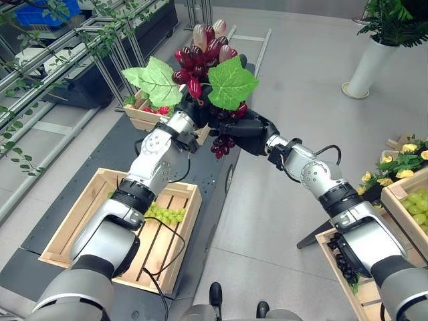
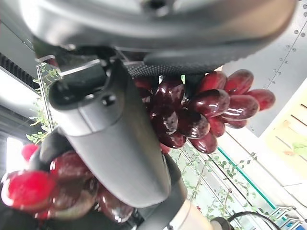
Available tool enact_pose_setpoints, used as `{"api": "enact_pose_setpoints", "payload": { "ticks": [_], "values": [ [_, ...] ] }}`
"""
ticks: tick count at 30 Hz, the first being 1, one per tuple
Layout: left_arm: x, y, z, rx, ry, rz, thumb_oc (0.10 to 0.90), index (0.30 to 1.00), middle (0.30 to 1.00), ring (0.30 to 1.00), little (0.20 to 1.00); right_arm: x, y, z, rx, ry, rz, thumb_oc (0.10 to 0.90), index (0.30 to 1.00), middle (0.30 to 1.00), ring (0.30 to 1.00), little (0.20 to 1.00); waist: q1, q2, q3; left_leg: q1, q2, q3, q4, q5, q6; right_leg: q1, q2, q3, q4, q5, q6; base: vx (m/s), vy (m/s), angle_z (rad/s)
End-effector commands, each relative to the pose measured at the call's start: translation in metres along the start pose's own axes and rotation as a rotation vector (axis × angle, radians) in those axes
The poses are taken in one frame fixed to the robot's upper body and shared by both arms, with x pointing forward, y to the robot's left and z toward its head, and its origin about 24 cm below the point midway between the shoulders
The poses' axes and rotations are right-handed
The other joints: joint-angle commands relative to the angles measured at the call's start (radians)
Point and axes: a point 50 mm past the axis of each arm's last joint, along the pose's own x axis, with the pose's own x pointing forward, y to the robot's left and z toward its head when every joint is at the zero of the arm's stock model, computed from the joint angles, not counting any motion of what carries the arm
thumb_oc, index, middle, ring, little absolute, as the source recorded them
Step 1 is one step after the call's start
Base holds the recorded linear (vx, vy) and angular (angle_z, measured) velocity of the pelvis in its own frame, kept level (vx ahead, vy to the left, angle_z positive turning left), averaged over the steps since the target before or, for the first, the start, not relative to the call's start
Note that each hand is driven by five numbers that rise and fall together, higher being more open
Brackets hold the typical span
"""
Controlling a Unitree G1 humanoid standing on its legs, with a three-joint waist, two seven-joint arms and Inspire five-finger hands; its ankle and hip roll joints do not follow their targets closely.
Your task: Pick up the fruits from the basket on one side to the basket on the other side
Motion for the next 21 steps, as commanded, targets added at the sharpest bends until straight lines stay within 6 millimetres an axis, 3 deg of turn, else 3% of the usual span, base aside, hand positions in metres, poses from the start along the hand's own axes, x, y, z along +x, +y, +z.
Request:
{"api": "enact_pose_setpoints", "payload": {
  "ticks": [1, 2, 3, 5, 14, 21],
  "values": [
    [0.02, 0.011, 0.032, -0.013, -0.182, 0.105, 0.593, 0.589, 0.589, 0.589, 0.589, 0.014, 0.03, 0.05, 0.058, -0.262, 0.139, 0.4, 0.3, 0.3, 0.3, 0.3, 0.019, 0.01, -0.227, 0.075, -0.022, -0.006, 0.001, -0.198, -0.045, -0.077, 0.049, 0.005, 0.001, 0.021, -0.036, 0.0, 0.0, 0.0],
    [0.018, 0.015, 0.034, -0.021, -0.198, 0.136, 0.74, 0.811, 0.811, 0.811, 0.811, 0.013, 0.028, 0.05, 0.06, -0.263, 0.134, 0.4, 0.3, 0.3, 0.3, 0.3, 0.019, 0.009, -0.228, 0.076, -0.022, -0.005, 0.001, -0.199, -0.046, -0.077, 0.049, 0.006, 0.001, 0.02, -0.035, 0.0, 0.0, 0.0],
    [0.017, 0.016, 0.034, -0.024, -0.205, 0.144, 0.74, 0.811, 0.811, 0.811, 0.811, 0.013, 0.028, 0.05, 0.06, -0.263, 0.133, 0.4, 0.3, 0.3, 0.3, 0.3, 0.019, 0.009, -0.228, 0.076, -0.022, -0.005, 0.001, -0.199, -0.046, -0.077, 0.049, 0.007, 0.001, 0.02, -0.035, 0.0, 0.0, 0.0],
    [0.015, 0.022, 0.036, -0.03, -0.218, 0.182, 0.8, 0.9, 0.9, 0.9, 0.9, 0.012, 0.026, 0.051, 0.058, -0.259, 0.128, 0.4, 0.3, 0.3, 0.3, 0.3, 0.017, 0.008, -0.23, 0.076, -0.021, -0.004, 0.001, -0.2, -0.046, -0.078, 0.049, 0.008, 0.001, 0.021, -0.035, 0.0, 0.0, 0.0],
    [-0.001, 0.045, 0.04, -0.009, -0.252, 0.339, 0.8, 0.9, 0.9, 0.9, 0.9, 0.004, 0.01, 0.047, 0.005, -0.245, 0.042, 0.4, 0.3, 0.3, 0.3, 0.3, 0.014, 0.004, -0.226, 0.076, -0.02, -0.001, 0.001, -0.2, -0.047, -0.081, 0.051, 0.015, 0.001, 0.021, -0.035, 0.0, 0.0, 0.0],
    [-0.024, 0.068, 0.029, 0.059, -0.157, 0.414, 0.8, 0.9, 0.9, 0.9, 0.9, -0.022, -0.025, 0.045, 0.001, -0.241, -0.062, 0.4, 0.3, 0.3, 0.3, 0.3, 0.006, -0.001, -0.217, 0.078, -0.017, 0.006, 0.001, -0.204, -0.046, -0.083, 0.052, 0.022, 0.001, 0.024, -0.033, 0.01, 0.005, -0.07]
  ]
}}
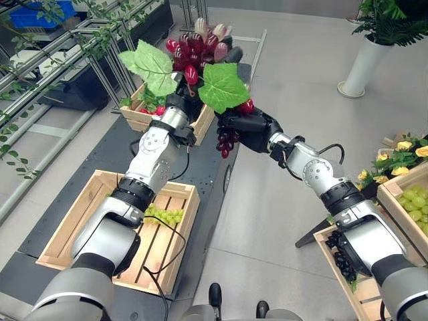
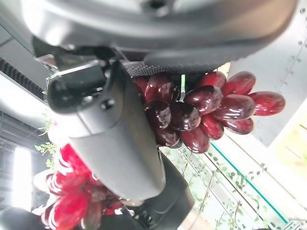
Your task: Pick up the fruits from the basket on one side to the basket on the other side
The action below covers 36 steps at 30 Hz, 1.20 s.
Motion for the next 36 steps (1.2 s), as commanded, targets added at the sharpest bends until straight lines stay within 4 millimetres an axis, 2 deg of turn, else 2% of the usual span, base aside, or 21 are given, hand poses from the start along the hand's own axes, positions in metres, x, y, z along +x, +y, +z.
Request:
{"api": "enact_pose_setpoints", "payload": {
  "ticks": [1, 12, 13, 20, 28, 31, 36],
  "values": [
    [-0.011, 0.056, 0.028, 0.031, -0.134, 0.224, 0.8, 0.9, 0.9, 0.9, 0.9, -0.018, -0.021, 0.037, 0.019, -0.226, -0.022, 0.4, 0.3, 0.3, 0.3, 0.3, 0.008, -0.001, -0.216, 0.075, -0.021, -0.003, 0.002, -0.204, -0.045, -0.076, 0.049, 0.0, 0.001, 0.015, -0.033, 0.0, 0.003, -0.04],
    [-0.043, 0.089, 0.005, 0.048, -0.013, 0.288, 0.8, 0.9, 0.9, 0.9, 0.9, -0.044, -0.053, 0.037, 0.049, -0.266, -0.112, 0.4, 0.3, 0.3, 0.3, 0.3, 0.002, -0.003, -0.206, 0.087, -0.021, 0.009, 0.002, -0.209, -0.044, -0.069, 0.051, 0.01, 0.001, 0.018, -0.031, 0.0, 0.001, -0.01],
    [-0.05, 0.09, -0.003, 0.03, 0.023, 0.26, 0.8, 0.9, 0.9, 0.9, 0.9, -0.049, -0.058, 0.036, 0.055, -0.274, -0.129, 0.4, 0.3, 0.3, 0.3, 0.3, 0.001, -0.004, -0.204, 0.088, -0.02, 0.011, 0.002, -0.209, -0.044, -0.069, 0.051, 0.011, 0.001, 0.019, -0.031, 0.0, 0.0, 0.0],
    [-0.072, 0.088, -0.032, -0.058, 0.144, 0.142, 0.8, 0.9, 0.9, 0.9, 0.9, -0.062, -0.07, 0.033, 0.075, -0.302, -0.173, 0.4, 0.3, 0.3, 0.3, 0.3, 0.003, -0.003, -0.194, 0.092, -0.021, 0.017, 0.002, -0.211, -0.041, -0.069, 0.051, 0.014, 0.001, 0.022, -0.029, 0.0, 0.002, -0.03],
    [-0.095, 0.086, -0.058, -0.179, 0.183, 0.134, 0.8, 0.9, 0.9, 0.9, 0.9, -0.071, -0.081, 0.022, 0.05, -0.279, -0.231, 0.4, 0.3, 0.3, 0.3, 0.3, 0.007, -0.006, -0.187, 0.099, -0.023, 0.021, 0.002, -0.213, -0.038, -0.063, 0.049, 0.014, 0.001, 0.024, -0.028, 0.01, 0.005, -0.06],
    [-0.105, 0.086, -0.067, -0.196, 0.196, 0.164, 0.8, 0.9, 0.9, 0.9, 0.9, -0.074, -0.084, 0.014, 0.019, -0.247, -0.248, 0.4, 0.3, 0.3, 0.3, 0.3, 0.007, -0.009, -0.185, 0.1, -0.024, 0.022, 0.002, -0.214, -0.036, -0.063, 0.048, 0.015, 0.001, 0.024, -0.028, 0.0, 0.0, 0.0],
    [-0.132, 0.083, -0.091, -0.251, 0.211, 0.282, 0.8, 0.9, 0.9, 0.9, 0.9, -0.084, -0.09, -0.012, 0.01, -0.195, -0.282, 0.4, 0.3, 0.3, 0.3, 0.3, 0.008, -0.018, -0.179, 0.101, -0.025, 0.02, 0.002, -0.215, -0.032, -0.062, 0.049, 0.019, 0.001, 0.026, -0.028, 0.0, 0.0, 0.0]
  ]
}}
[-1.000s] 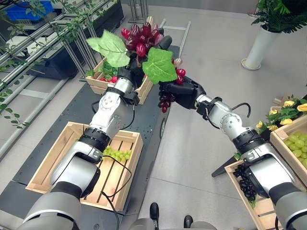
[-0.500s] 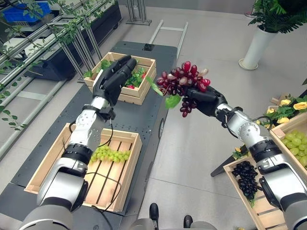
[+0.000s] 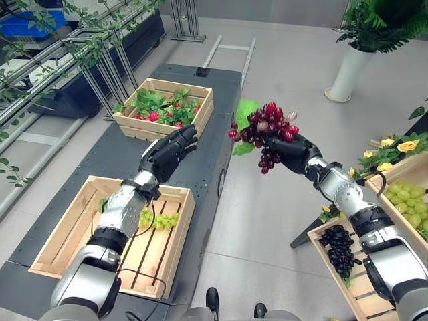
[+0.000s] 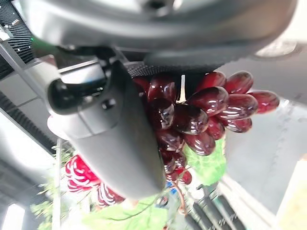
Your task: Pick up the fruits from the basket on one side to the basket on the other side
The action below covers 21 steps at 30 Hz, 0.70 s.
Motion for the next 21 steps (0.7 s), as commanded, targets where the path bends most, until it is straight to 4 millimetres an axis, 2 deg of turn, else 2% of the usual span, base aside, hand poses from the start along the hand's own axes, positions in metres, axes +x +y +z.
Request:
{"api": "enact_pose_setpoints", "payload": {
  "ticks": [1, 4, 7, 10, 11, 17, 18, 21],
  "values": [
    [-0.01, 0.011, -0.006, -0.098, -0.165, 0.143, 0.8, 0.9, 0.9, 0.9, 0.9, -0.008, -0.003, 0.014, 0.047, -0.229, 0.04, 0.4, 0.3, 0.3, 0.3, 0.3, 0.008, 0.003, -0.16, 0.081, -0.035, -0.009, 0.003, -0.215, -0.031, -0.068, 0.045, -0.01, 0.002, 0.013, -0.027, 0.0, 0.0, 0.0],
    [-0.017, 0.008, -0.023, -0.11, -0.149, 0.193, 0.8, 0.9, 0.9, 0.9, 0.9, -0.012, -0.006, 0.0, 0.048, -0.231, -0.001, 0.4, 0.3, 0.3, 0.3, 0.3, 0.008, -0.002, -0.155, 0.08, -0.035, -0.007, 0.003, -0.215, -0.028, -0.069, 0.045, -0.008, 0.002, 0.015, -0.027, 0.0, -0.007, -0.03],
    [-0.029, 0.001, -0.052, -0.119, -0.077, 0.232, 0.8, 0.9, 0.9, 0.9, 0.9, -0.021, -0.013, -0.025, 0.056, -0.222, -0.044, 0.4, 0.3, 0.3, 0.3, 0.3, 0.009, -0.007, -0.141, 0.08, -0.035, -0.004, 0.003, -0.214, -0.024, -0.071, 0.045, -0.003, 0.002, 0.019, -0.025, 0.01, 0.001, -0.04],
    [-0.036, 0.0, -0.062, -0.106, -0.058, 0.26, 0.8, 0.9, 0.9, 0.9, 0.9, -0.026, -0.016, -0.039, 0.068, -0.212, -0.059, 0.4, 0.3, 0.3, 0.3, 0.3, 0.007, -0.008, -0.136, 0.082, -0.035, 0.001, 0.003, -0.214, -0.021, -0.071, 0.047, 0.001, 0.002, 0.021, -0.025, 0.03, 0.027, -0.09],
    [-0.043, -0.002, -0.071, -0.094, -0.036, 0.283, 0.8, 0.9, 0.9, 0.9, 0.9, -0.035, -0.024, -0.055, 0.097, -0.205, -0.09, 0.4, 0.3, 0.3, 0.3, 0.3, 0.006, -0.008, -0.131, 0.084, -0.035, 0.004, 0.003, -0.215, -0.019, -0.07, 0.049, 0.005, 0.002, 0.023, -0.024, 0.04, 0.033, -0.11],
    [-0.054, -0.012, -0.089, -0.027, 0.016, 0.299, 0.8, 0.9, 0.9, 0.9, 0.9, -0.059, -0.041, -0.093, 0.136, -0.16, -0.198, 0.4, 0.3, 0.3, 0.3, 0.3, 0.003, -0.006, -0.114, 0.084, -0.034, 0.014, 0.003, -0.212, -0.015, -0.074, 0.053, 0.014, 0.002, 0.032, -0.021, 0.02, 0.027, -0.05],
    [-0.057, -0.014, -0.093, -0.033, 0.022, 0.305, 0.8, 0.9, 0.9, 0.9, 0.9, -0.068, -0.047, -0.108, 0.155, -0.127, -0.214, 0.4, 0.3, 0.3, 0.3, 0.3, 0.001, -0.006, -0.105, 0.083, -0.033, 0.019, 0.003, -0.212, -0.012, -0.077, 0.054, 0.017, 0.002, 0.035, -0.02, 0.01, 0.018, -0.04],
    [-0.062, -0.018, -0.101, -0.026, 0.049, 0.301, 0.8, 0.9, 0.9, 0.9, 0.9, -0.077, -0.05, -0.125, 0.187, -0.094, -0.216, 0.4, 0.3, 0.3, 0.3, 0.3, -0.001, -0.007, -0.096, 0.082, -0.033, 0.023, 0.003, -0.212, -0.01, -0.079, 0.054, 0.02, 0.002, 0.039, -0.019, 0.02, 0.011, -0.09]
  ]
}}
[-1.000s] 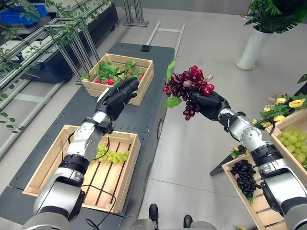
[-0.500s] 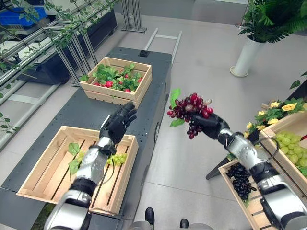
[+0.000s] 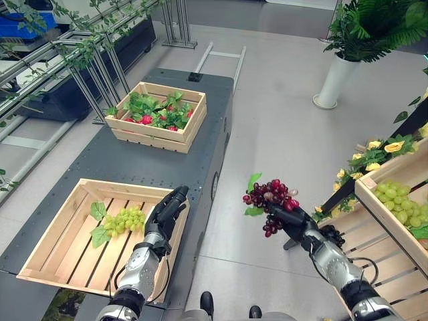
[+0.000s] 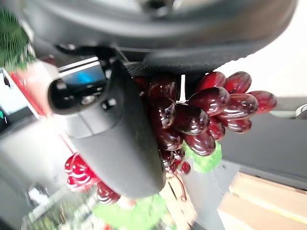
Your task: Pick up the fruits from the basket on one side to the basket on the other side
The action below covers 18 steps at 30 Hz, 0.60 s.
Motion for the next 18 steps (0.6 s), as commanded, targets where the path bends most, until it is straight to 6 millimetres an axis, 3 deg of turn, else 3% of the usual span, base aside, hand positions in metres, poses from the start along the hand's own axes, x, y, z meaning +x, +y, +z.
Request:
{"api": "enact_pose_setpoints", "payload": {
  "ticks": [1, 8, 14, 18],
  "values": [
    [0.014, -0.027, 0.025, 0.051, -0.174, -0.09, 0.8, 0.9, 0.9, 0.9, 0.9, 0.007, 0.016, 0.043, -0.022, -0.238, 0.138, 0.4, 0.3, 0.3, 0.3, 0.3, -0.001, 0.017, -0.081, 0.076, -0.036, -0.018, 0.01, -0.204, -0.01, -0.064, 0.058, -0.013, 0.002, 0.03, -0.027, 0.03, 0.004, -0.13],
    [0.005, -0.029, 0.012, 0.071, -0.167, -0.111, 0.8, 0.9, 0.9, 0.9, 0.9, -0.011, -0.014, 0.013, 0.022, -0.214, 0.014, 0.4, 0.3, 0.3, 0.3, 0.3, -0.018, 0.004, -0.055, 0.069, -0.034, 0.001, 0.01, -0.203, -0.003, -0.079, 0.067, 0.007, 0.002, 0.042, -0.024, 0.03, -0.002, -0.08],
    [0.001, -0.029, 0.002, 0.05, -0.135, -0.072, 0.8, 0.9, 0.9, 0.9, 0.9, -0.018, -0.024, -0.005, 0.084, -0.231, -0.119, 0.4, 0.3, 0.3, 0.3, 0.3, -0.03, -0.007, -0.031, 0.058, -0.03, 0.013, 0.01, -0.198, 0.004, -0.101, 0.078, 0.031, 0.002, 0.055, -0.025, 0.03, -0.025, -0.12],
    [0.0, -0.034, -0.002, 0.053, -0.116, -0.075, 0.8, 0.9, 0.9, 0.9, 0.9, -0.021, -0.026, -0.007, 0.073, -0.262, -0.198, 0.4, 0.3, 0.3, 0.3, 0.3, -0.04, -0.018, -0.005, 0.031, -0.024, 0.038, 0.049, -0.206, 0.01, -0.129, 0.082, 0.048, 0.021, 0.059, -0.027, 0.02, -0.058, -0.19]
  ]
}}
